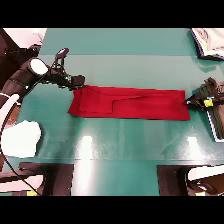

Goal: Fold the shirts.

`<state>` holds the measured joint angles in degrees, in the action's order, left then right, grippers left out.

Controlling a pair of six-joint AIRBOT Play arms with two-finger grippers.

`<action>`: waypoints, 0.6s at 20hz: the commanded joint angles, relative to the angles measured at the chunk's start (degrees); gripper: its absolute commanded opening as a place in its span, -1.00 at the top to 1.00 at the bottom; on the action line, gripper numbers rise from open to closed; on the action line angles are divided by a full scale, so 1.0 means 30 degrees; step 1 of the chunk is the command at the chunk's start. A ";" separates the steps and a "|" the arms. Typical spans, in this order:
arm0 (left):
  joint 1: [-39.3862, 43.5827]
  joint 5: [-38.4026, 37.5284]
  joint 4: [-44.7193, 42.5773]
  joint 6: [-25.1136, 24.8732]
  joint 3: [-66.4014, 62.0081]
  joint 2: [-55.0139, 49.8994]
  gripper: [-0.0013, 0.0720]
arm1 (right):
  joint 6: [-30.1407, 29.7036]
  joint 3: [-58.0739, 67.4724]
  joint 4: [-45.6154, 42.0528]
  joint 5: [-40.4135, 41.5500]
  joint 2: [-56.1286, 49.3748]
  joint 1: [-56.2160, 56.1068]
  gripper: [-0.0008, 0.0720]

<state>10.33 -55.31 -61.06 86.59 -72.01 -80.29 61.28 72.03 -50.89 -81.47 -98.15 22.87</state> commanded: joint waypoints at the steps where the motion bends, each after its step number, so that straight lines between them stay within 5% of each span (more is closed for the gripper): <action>1: 0.0022 -0.0452 0.0051 0.0000 -0.0022 -0.0284 0.89 | -0.0095 0.0138 -0.0015 0.0459 -0.0270 -0.0597 -0.20; 2: 0.0131 -0.0386 0.0058 -0.0015 -0.0022 -0.0291 0.89 | -0.0095 0.0138 -0.0015 0.0430 -0.0270 -0.0860 -0.16; 4: 0.0707 -0.0029 0.0051 -0.0058 -0.0022 -0.0299 0.89 | -0.0211 0.0138 -0.0029 0.0087 -0.0270 -0.1231 0.60; 6: 0.1778 0.0787 0.0058 -0.0539 -0.0051 -0.0299 0.89 | -0.0648 0.0146 -0.0022 -0.0780 -0.0197 -0.1581 0.93; 12: 0.4619 0.0721 0.0350 -0.0517 -0.4510 -0.3934 0.89 | 0.0408 0.0401 0.0117 -0.1778 0.3271 -0.3133 0.93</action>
<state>20.67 -53.49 -60.66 85.27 -79.09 -86.98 60.42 72.62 -50.87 -85.34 -93.25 15.88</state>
